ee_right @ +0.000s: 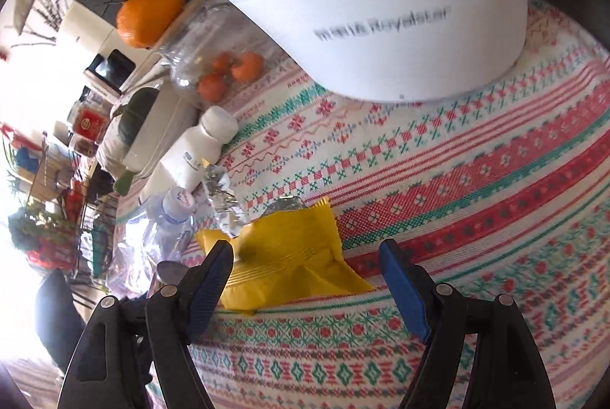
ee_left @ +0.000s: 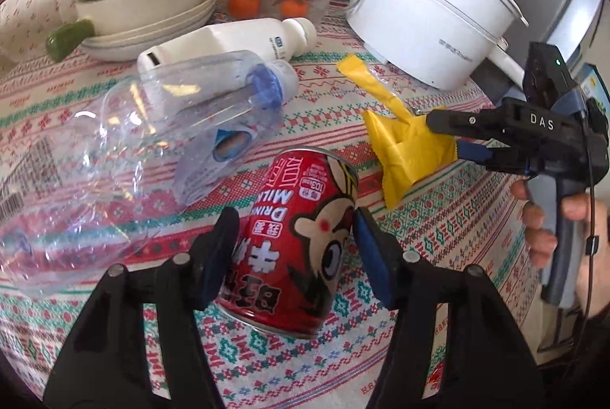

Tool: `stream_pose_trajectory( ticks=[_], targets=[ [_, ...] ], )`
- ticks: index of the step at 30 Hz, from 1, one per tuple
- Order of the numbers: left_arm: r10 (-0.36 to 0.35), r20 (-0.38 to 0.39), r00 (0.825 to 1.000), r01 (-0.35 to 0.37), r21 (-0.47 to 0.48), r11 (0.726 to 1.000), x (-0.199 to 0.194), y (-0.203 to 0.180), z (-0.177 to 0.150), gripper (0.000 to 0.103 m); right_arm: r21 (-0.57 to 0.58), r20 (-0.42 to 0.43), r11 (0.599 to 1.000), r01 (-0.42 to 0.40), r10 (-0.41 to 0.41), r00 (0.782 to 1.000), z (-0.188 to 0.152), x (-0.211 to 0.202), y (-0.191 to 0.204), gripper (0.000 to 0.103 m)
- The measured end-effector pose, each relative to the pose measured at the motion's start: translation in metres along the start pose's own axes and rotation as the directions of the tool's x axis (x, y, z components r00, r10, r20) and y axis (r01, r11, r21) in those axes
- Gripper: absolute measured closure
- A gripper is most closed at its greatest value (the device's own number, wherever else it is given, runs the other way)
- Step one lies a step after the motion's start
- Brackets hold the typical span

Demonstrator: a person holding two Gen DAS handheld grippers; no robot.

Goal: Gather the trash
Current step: 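Grasp the red milk can with the left gripper while the right grasps the yellow wrapper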

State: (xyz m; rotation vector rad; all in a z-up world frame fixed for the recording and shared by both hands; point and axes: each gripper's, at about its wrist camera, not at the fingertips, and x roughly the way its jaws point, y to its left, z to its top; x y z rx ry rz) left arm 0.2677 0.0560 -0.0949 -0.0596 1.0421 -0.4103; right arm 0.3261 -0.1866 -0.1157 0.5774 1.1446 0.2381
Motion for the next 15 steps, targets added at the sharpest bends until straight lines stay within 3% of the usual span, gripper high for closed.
stream_pose_trajectory(
  ticks=[2, 3, 4, 5, 6, 7, 11, 15],
  targets=[
    [0.012, 0.002, 1.000, -0.012, -0.023, 1.000, -0.007, 0.002, -0.008, 0.040, -0.003, 0.045, 1.000, -0.025, 0.025, 0.999, -0.002, -0.002, -0.001, 0.022],
    [0.027, 0.002, 1.000, -0.027, -0.026, 0.999, -0.010, 0.002, -0.012, 0.041, -0.010, 0.043, 1.000, -0.024, 0.024, 0.999, -0.003, 0.000, 0.000, 0.028],
    [0.043, 0.001, 0.999, -0.043, -0.030, 0.999, -0.012, 0.001, -0.015, 0.041, -0.037, 0.059, 0.999, -0.006, 0.008, 0.998, -0.005, 0.000, 0.003, 0.051],
    [0.062, 0.000, 0.998, -0.062, -0.034, 0.998, -0.014, -0.001, -0.018, 0.041, -0.062, 0.040, 0.998, 0.017, -0.014, 0.999, -0.007, 0.004, 0.005, 0.067],
    [0.079, -0.004, 0.997, -0.079, -0.037, 0.996, -0.014, -0.003, -0.019, 0.042, -0.077, 0.030, 0.996, 0.053, -0.051, 0.998, -0.008, 0.006, 0.006, 0.078],
    [0.095, -0.014, 0.995, -0.095, -0.039, 0.995, -0.013, -0.005, -0.018, 0.042, -0.087, 0.031, 0.993, 0.078, -0.076, 0.997, -0.010, 0.005, 0.006, 0.084],
    [0.085, -0.051, 0.995, -0.089, -0.081, 0.993, -0.023, -0.010, -0.024, 0.043, -0.080, 0.005, 0.991, 0.106, -0.105, 0.994, -0.023, -0.008, 0.001, 0.089],
    [0.069, -0.040, 0.997, -0.073, -0.090, 0.993, -0.049, -0.026, -0.027, 0.044, -0.083, 0.021, 0.990, 0.110, -0.109, 0.994, -0.038, -0.043, -0.004, 0.090]
  ],
)
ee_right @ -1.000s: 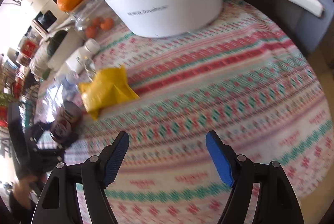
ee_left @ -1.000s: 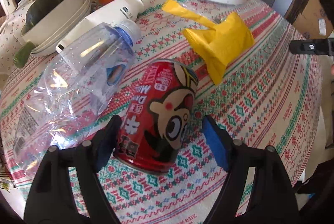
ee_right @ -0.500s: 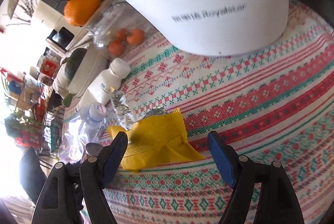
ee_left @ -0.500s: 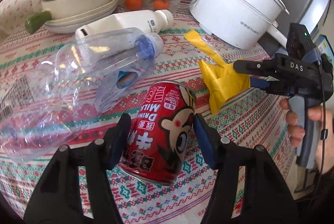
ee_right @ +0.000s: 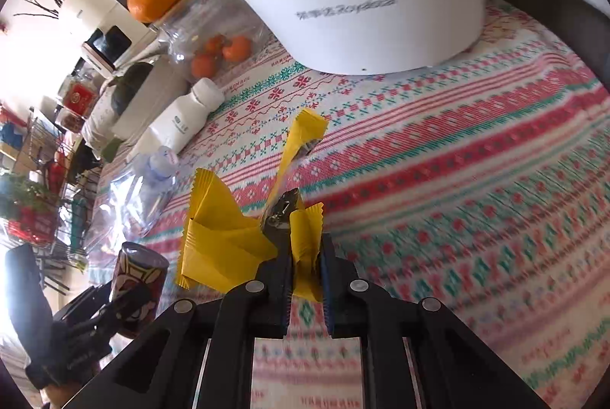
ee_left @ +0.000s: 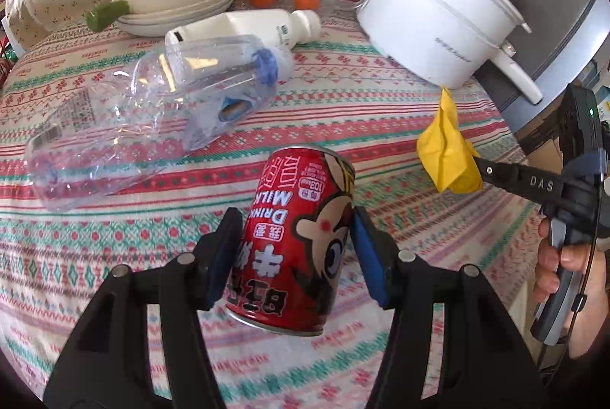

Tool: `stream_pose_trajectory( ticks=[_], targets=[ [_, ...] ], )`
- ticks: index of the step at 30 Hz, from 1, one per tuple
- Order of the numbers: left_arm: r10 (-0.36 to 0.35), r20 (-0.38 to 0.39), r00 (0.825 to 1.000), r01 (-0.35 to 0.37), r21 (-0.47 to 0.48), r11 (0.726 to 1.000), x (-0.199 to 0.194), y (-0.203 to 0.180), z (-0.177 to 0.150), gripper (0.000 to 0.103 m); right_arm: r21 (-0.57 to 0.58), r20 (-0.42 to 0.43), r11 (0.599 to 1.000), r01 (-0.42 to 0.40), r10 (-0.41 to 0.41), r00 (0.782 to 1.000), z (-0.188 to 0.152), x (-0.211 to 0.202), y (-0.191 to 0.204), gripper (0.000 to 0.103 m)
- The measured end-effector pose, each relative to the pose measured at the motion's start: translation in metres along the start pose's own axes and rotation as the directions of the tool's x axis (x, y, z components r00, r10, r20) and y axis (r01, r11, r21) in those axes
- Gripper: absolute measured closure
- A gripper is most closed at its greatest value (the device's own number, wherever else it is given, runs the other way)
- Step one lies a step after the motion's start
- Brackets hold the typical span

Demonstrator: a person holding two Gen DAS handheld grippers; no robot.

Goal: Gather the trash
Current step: 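Grasp the red milk can with the left gripper while the right grasps the yellow wrapper, then drop the red can into the white bin with the left gripper while the right drops the yellow wrapper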

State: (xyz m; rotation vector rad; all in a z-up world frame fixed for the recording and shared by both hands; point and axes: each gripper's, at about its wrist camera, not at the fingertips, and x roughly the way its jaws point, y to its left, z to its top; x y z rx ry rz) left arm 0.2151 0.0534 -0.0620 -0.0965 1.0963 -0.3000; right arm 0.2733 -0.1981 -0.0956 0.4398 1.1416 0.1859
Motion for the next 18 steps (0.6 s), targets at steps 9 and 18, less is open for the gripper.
stream_pose_trajectory(
  ticks=[9, 18],
  targets=[
    [-0.040, 0.014, 0.999, 0.039, 0.060, 0.997, -0.063, -0.062, -0.002, 0.044, -0.025, 0.044, 0.999, 0.047, -0.046, 0.998, -0.035, -0.100, -0.019, 0.090],
    [-0.111, 0.002, 0.994, 0.109, 0.174, 0.979, -0.097, -0.142, -0.024, 0.044, -0.002, 0.071, 0.998, 0.068, -0.068, 0.995, -0.073, -0.176, -0.051, 0.090]
  ],
)
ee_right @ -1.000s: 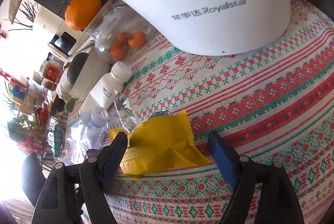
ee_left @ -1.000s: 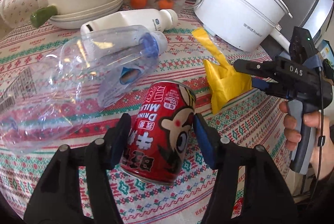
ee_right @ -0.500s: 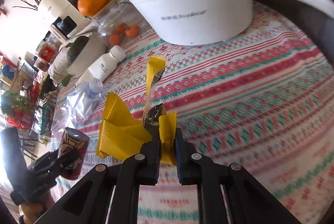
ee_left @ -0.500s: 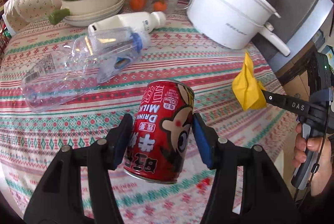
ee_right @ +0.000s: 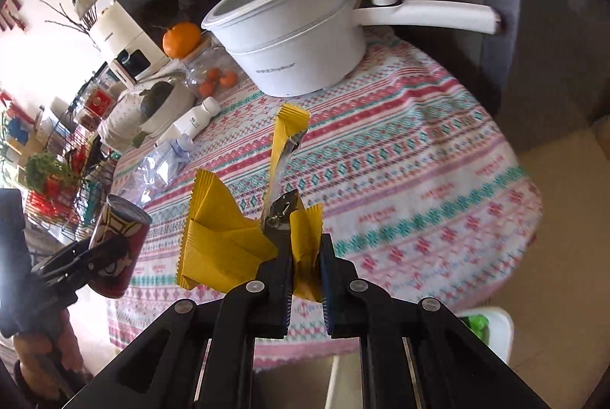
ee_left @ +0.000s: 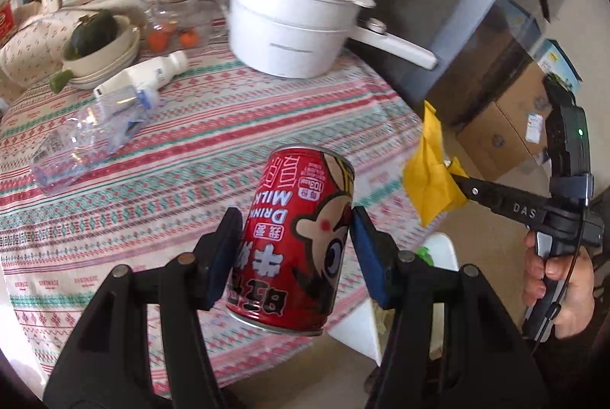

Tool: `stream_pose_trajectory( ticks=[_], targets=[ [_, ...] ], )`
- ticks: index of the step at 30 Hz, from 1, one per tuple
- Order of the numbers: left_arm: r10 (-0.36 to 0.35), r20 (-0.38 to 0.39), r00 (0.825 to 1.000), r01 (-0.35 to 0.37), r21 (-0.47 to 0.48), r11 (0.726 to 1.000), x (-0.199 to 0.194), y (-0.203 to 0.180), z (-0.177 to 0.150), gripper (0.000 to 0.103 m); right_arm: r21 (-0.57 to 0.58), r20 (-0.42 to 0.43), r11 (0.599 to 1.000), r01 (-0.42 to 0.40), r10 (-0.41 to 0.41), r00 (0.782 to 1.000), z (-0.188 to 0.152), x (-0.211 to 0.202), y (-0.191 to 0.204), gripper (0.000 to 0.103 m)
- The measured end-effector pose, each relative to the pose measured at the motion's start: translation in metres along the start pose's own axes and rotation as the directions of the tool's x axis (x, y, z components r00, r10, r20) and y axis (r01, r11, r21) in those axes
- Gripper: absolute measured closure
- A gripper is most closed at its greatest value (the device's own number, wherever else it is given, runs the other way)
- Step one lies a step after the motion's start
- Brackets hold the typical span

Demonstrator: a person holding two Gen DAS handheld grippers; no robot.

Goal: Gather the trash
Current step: 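Drop the red can into the white bin with the left gripper while the right drops the yellow wrapper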

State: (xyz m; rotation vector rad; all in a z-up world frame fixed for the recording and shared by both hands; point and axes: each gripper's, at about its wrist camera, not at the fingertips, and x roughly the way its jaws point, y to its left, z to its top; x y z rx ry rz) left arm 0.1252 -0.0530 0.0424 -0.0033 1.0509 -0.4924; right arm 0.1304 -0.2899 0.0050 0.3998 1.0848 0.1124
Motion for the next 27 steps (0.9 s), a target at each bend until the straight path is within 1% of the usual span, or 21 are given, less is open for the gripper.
stream_pose_trajectory(
  ticks=[4, 6, 9, 11, 12, 15, 17, 19, 23, 27],
  targets=[
    [-0.057, 0.006, 0.998, 0.056, 0.043, 0.997, -0.002, -0.034, -0.022, 0.044, -0.006, 0.020, 0.999, 0.036, -0.036, 0.999, -0.020, -0.026, -0.020, 0.090],
    [-0.081, 0.002, 0.997, 0.081, 0.063, 0.995, 0.002, -0.049, -0.035, 0.044, -0.002, 0.014, 0.999, 0.048, -0.048, 0.999, -0.032, -0.034, -0.033, 0.090],
    [-0.120, -0.029, 0.992, 0.122, 0.081, 0.989, 0.019, -0.067, -0.060, 0.044, 0.013, -0.004, 0.998, 0.056, -0.056, 0.998, -0.045, -0.044, -0.053, 0.090],
    [-0.129, -0.072, 0.989, 0.136, 0.096, 0.986, 0.034, -0.079, -0.073, 0.044, 0.022, -0.012, 0.997, 0.077, -0.076, 0.997, -0.056, -0.050, -0.069, 0.090],
    [-0.132, -0.097, 0.987, 0.142, 0.114, 0.983, 0.042, -0.087, -0.080, 0.044, 0.024, -0.018, 0.996, 0.090, -0.089, 0.996, -0.060, -0.050, -0.076, 0.089],
    [-0.126, -0.140, 0.982, 0.151, 0.187, 0.971, 0.060, -0.112, -0.097, 0.044, 0.032, -0.058, 0.993, 0.111, -0.109, 0.992, -0.075, -0.047, -0.097, 0.089],
    [-0.130, -0.160, 0.979, 0.163, 0.221, 0.962, 0.069, -0.124, -0.105, 0.044, 0.035, -0.098, 0.991, 0.127, -0.123, 0.988, -0.085, -0.040, -0.111, 0.089],
    [-0.119, -0.178, 0.977, 0.162, 0.255, 0.953, 0.079, -0.134, -0.111, 0.044, 0.040, -0.133, 0.988, 0.149, -0.143, 0.981, -0.094, -0.034, -0.123, 0.089],
    [-0.099, -0.200, 0.975, 0.156, 0.295, 0.943, 0.093, -0.146, -0.119, 0.044, 0.046, -0.167, 0.981, 0.188, -0.178, 0.970, -0.105, -0.029, -0.142, 0.088],
    [-0.087, -0.210, 0.974, 0.150, 0.311, 0.939, 0.102, -0.149, -0.125, 0.043, 0.024, -0.181, 0.972, 0.232, -0.224, 0.958, -0.108, -0.028, -0.149, 0.087]
  ],
)
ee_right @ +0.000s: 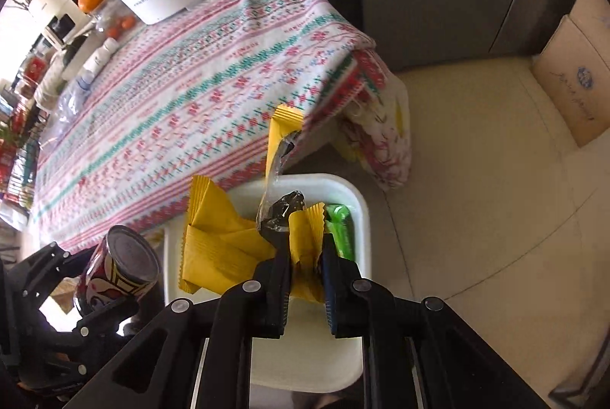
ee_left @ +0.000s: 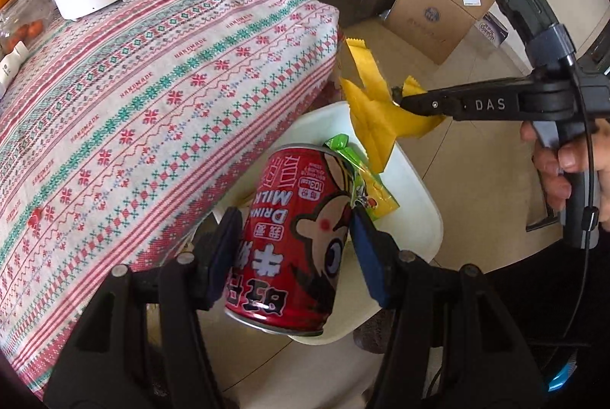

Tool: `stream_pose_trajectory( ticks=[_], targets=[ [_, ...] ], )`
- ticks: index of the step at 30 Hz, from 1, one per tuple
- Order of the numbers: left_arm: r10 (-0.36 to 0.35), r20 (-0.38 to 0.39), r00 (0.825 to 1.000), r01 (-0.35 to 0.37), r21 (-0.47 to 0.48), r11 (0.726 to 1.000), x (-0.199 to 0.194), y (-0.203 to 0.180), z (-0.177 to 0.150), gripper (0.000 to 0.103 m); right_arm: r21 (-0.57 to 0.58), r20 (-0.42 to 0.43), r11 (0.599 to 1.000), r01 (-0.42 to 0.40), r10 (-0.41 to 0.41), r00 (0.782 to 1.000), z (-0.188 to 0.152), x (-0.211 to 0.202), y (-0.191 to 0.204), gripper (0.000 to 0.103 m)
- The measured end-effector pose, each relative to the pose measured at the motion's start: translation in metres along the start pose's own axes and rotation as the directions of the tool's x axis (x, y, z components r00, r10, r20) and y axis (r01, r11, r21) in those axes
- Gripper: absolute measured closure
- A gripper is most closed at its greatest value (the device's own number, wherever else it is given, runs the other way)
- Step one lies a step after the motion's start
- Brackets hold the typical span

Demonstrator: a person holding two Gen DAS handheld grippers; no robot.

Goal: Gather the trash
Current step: 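Drop the red can into the white bin with the left gripper while the right drops the yellow wrapper, then move both grippers back toward the plastic bottles on the table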

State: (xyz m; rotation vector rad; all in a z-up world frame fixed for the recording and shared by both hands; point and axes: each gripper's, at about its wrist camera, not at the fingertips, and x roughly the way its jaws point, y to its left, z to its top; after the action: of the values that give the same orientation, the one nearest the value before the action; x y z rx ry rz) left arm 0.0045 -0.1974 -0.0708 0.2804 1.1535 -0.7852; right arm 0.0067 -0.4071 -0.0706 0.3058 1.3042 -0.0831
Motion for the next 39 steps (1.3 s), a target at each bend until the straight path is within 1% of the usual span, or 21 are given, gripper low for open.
stream_pose_trajectory(
  ticks=[7, 8, 10, 12, 17, 20, 21, 22, 23, 24, 25, 30, 33, 36, 39],
  targets=[
    [0.010, -0.028, 1.000, -0.010, 0.019, 1.000, 0.006, -0.001, -0.002, 0.042, -0.029, -0.003, 1.000, 0.005, -0.005, 1.000, 0.000, 0.001, 0.007, 0.085],
    [0.010, -0.026, 1.000, -0.010, 0.021, 1.000, 0.005, -0.001, -0.001, 0.041, -0.036, -0.004, 0.999, 0.008, -0.008, 1.000, 0.000, 0.001, 0.009, 0.084],
    [0.017, -0.013, 1.000, -0.017, 0.024, 1.000, 0.002, 0.000, 0.000, 0.033, -0.042, -0.009, 0.999, 0.008, -0.009, 1.000, 0.000, 0.001, 0.012, 0.082],
    [0.026, 0.004, 1.000, -0.026, 0.025, 0.999, -0.004, 0.002, 0.000, 0.028, -0.044, -0.016, 0.999, 0.009, -0.010, 1.000, 0.000, 0.003, 0.013, 0.082],
    [0.048, 0.014, 0.999, -0.049, 0.027, 0.998, -0.011, 0.008, 0.002, 0.028, -0.051, -0.037, 0.999, 0.017, -0.019, 0.999, 0.001, 0.008, 0.016, 0.082],
    [0.052, 0.017, 0.999, -0.052, 0.017, 0.998, -0.014, 0.014, 0.001, 0.028, -0.054, -0.052, 0.998, 0.013, -0.016, 0.999, 0.000, 0.010, 0.019, 0.077],
    [0.053, 0.018, 0.998, -0.054, 0.014, 0.998, -0.015, 0.015, 0.001, 0.028, -0.055, -0.058, 0.998, 0.013, -0.016, 0.998, 0.001, 0.011, 0.020, 0.073],
    [0.056, 0.020, 0.998, -0.056, 0.011, 0.998, -0.016, 0.017, 0.001, 0.028, -0.049, -0.062, 0.999, 0.010, -0.013, 0.998, 0.001, 0.012, 0.020, 0.065],
    [0.059, 0.021, 0.998, -0.059, 0.009, 0.998, -0.018, 0.019, 0.000, 0.028, -0.037, -0.067, 0.999, 0.009, -0.012, 0.998, 0.002, 0.012, 0.021, 0.059],
    [0.064, 0.024, 0.998, -0.064, 0.006, 0.998, -0.019, 0.021, 0.000, 0.028, -0.029, -0.068, 1.000, 0.008, -0.010, 0.998, 0.003, 0.011, 0.021, 0.050],
    [0.069, 0.027, 0.997, -0.069, 0.003, 0.998, -0.020, 0.022, 0.000, 0.028, -0.019, -0.063, 1.000, 0.003, -0.004, 0.998, 0.004, 0.010, 0.021, 0.046],
    [0.086, 0.035, 0.996, -0.086, -0.018, 0.996, -0.025, 0.033, 0.001, 0.026, -0.015, -0.047, 1.000, -0.005, 0.004, 0.999, 0.011, 0.004, 0.027, 0.045],
    [0.101, 0.042, 0.994, -0.099, -0.039, 0.994, -0.027, 0.040, 0.003, 0.022, -0.022, -0.047, 1.000, -0.005, 0.004, 0.999, 0.016, 0.003, 0.035, 0.044],
    [0.123, 0.046, 0.991, -0.120, -0.060, 0.991, -0.028, 0.049, 0.005, 0.021, -0.039, -0.043, 0.999, 0.000, -0.002, 0.999, 0.020, 0.002, 0.045, 0.038],
    [0.149, 0.047, 0.988, -0.144, -0.089, 0.986, -0.032, 0.062, 0.009, 0.020, -0.065, -0.025, 0.998, 0.010, -0.012, 1.000, 0.025, -0.001, 0.057, 0.037]
  ],
)
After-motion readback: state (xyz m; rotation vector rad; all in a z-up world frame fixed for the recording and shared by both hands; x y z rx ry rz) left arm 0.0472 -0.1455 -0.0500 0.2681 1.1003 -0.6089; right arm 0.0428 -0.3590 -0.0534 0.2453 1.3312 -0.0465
